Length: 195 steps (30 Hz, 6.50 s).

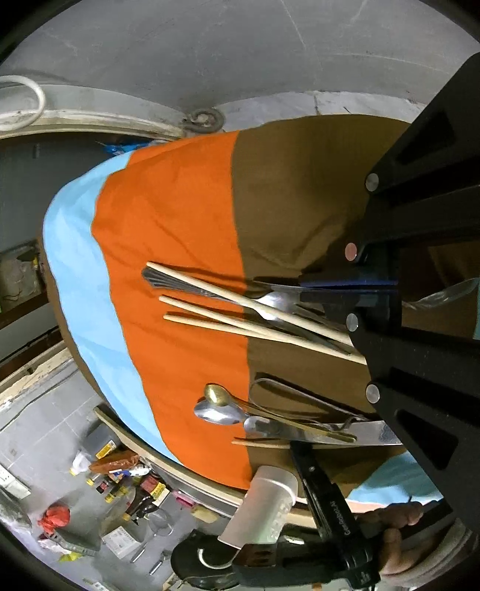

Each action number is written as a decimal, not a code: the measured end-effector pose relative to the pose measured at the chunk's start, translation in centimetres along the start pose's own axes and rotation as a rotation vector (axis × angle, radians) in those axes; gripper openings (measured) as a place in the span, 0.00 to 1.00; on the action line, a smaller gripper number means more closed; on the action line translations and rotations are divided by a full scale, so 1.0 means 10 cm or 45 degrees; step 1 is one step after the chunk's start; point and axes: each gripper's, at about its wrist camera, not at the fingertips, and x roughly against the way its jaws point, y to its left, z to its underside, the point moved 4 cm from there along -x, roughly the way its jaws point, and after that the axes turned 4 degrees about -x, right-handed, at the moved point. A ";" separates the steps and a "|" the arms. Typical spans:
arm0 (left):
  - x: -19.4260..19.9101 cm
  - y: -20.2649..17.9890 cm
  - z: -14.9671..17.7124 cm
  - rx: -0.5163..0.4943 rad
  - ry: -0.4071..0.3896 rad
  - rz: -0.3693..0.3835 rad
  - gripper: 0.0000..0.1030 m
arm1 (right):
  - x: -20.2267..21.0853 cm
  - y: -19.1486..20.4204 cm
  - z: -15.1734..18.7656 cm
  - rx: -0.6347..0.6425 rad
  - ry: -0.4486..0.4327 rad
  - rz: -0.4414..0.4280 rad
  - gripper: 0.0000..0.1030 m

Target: Organize utensils

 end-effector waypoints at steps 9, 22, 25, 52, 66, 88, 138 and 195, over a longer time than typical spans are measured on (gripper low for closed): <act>0.08 -0.09 -0.07 -0.079 0.000 0.058 0.11 | 0.15 -0.10 0.15 -0.150 -0.050 0.021 0.01; 0.83 -0.20 0.16 -0.224 -0.326 0.187 0.07 | 0.95 0.18 0.53 -0.193 -0.523 0.061 0.01; 1.02 -0.25 0.12 -0.264 -0.396 0.191 0.05 | 1.11 0.28 0.53 -0.179 -0.598 0.057 0.01; 3.08 1.17 -0.31 -0.059 -0.886 -0.042 0.05 | 1.10 2.82 -0.20 0.240 -0.884 -0.482 0.01; 2.52 1.95 -0.43 0.064 -0.855 -0.181 0.05 | 0.32 3.08 -0.25 0.217 -0.794 -0.410 0.01; 2.05 1.93 -0.33 0.042 -0.670 -0.172 0.05 | 0.08 3.02 -0.01 0.288 -0.706 -0.283 0.02; 1.86 -0.19 -0.14 -0.125 -0.992 -0.153 0.99 | 1.93 1.03 -0.28 0.191 -1.050 0.120 0.98; -0.29 0.06 -0.69 -0.038 -0.261 0.013 0.16 | -0.27 -0.07 -0.43 -0.026 -0.290 -0.118 0.11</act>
